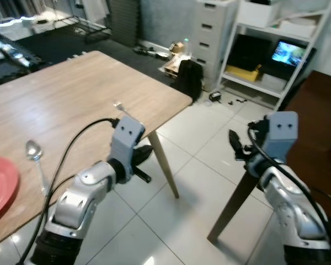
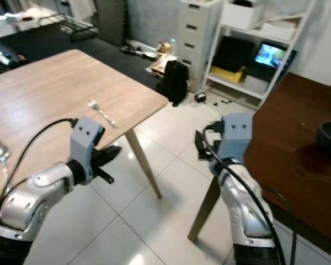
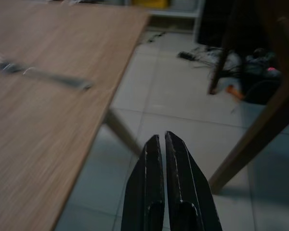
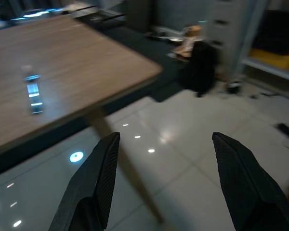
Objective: Setting the table
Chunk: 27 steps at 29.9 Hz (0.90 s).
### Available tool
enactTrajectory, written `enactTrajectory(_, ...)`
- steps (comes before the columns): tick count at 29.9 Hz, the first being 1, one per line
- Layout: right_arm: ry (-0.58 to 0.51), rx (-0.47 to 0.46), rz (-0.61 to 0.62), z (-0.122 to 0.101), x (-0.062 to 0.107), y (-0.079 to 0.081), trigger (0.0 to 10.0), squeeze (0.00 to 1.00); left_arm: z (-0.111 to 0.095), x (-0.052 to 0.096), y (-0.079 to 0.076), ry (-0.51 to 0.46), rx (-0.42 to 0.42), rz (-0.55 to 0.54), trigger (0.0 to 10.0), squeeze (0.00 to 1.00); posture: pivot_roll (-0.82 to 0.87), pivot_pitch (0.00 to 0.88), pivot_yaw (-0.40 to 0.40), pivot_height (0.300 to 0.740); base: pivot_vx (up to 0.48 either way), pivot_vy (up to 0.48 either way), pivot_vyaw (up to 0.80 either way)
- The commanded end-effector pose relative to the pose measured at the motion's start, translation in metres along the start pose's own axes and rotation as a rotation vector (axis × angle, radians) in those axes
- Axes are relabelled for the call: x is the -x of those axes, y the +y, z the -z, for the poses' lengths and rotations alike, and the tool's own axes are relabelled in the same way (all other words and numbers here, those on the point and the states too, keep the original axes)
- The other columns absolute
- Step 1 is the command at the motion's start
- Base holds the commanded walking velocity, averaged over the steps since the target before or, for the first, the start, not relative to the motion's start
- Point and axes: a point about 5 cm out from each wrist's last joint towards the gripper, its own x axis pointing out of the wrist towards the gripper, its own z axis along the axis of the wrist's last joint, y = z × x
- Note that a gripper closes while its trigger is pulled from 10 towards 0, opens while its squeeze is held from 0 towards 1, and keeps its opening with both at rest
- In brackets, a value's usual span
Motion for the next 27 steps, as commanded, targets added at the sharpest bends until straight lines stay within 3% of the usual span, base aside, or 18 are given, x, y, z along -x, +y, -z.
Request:
enactTrajectory(1,0.013,0.001,0.007,0.0025,0.0018,-0.0021,10.0,0.00,0.0054,0.0001,-0.0008,0.024,0.008,-0.003,10.0,0.00,-0.01,0.154,0.103,0.740,0.000,0.000,0.80)
enactTrajectory(27,0.013,0.000,0.009,0.0025,0.0019,-0.0023,10.0,0.00,0.0043,-0.0025,0.0089,0.030,0.060,-0.090,10.0,0.00,-0.01,0.155,0.100,0.740,0.000,0.000,0.80)
